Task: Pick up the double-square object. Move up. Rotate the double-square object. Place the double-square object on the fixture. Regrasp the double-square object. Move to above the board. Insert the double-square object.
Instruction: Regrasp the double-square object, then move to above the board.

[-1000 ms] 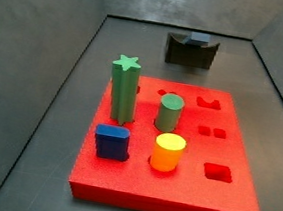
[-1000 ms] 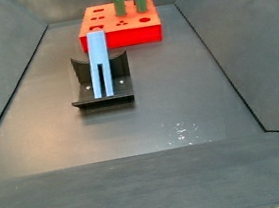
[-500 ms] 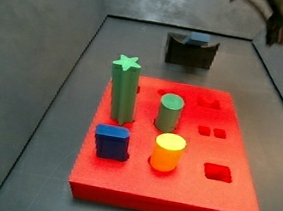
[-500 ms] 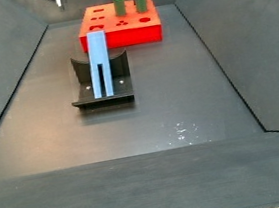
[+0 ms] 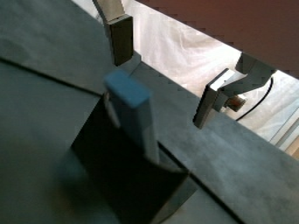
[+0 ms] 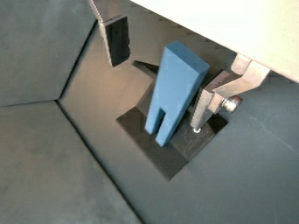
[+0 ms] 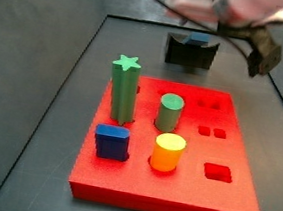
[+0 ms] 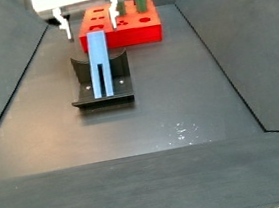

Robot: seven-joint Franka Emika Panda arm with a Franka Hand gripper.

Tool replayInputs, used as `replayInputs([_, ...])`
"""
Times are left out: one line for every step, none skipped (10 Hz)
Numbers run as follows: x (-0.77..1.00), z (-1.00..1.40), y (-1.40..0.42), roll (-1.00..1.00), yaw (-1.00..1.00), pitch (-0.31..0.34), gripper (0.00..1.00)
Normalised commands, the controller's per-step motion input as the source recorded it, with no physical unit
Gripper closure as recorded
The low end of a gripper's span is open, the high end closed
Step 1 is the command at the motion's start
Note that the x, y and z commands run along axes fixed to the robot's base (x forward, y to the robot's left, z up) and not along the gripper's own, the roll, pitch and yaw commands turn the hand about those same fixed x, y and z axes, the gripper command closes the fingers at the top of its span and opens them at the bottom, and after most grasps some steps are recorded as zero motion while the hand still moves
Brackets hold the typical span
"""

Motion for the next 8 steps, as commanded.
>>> replayInputs([0.09,-0.77,0.01,0.07,-0.06,-0.054,0.0])
replayInputs([0.08,-0.66,0.01,0.07,-0.06,-0.038,0.0])
replayInputs([0.08,-0.45,0.0,0.07,-0.05,-0.012,0.0])
replayInputs([0.08,-0.24,0.0,0.07,-0.03,0.01,0.0])
replayInputs([0.0,0.0,0.0,0.0,0.0,0.0,1.0])
replayInputs([0.07,1.0,0.11,0.46,0.07,-0.363,1.0])
replayInputs([0.07,1.0,0.11,0.44,0.06,-0.364,1.0])
replayInputs([0.06,1.0,0.1,0.33,-0.04,-0.347,1.0])
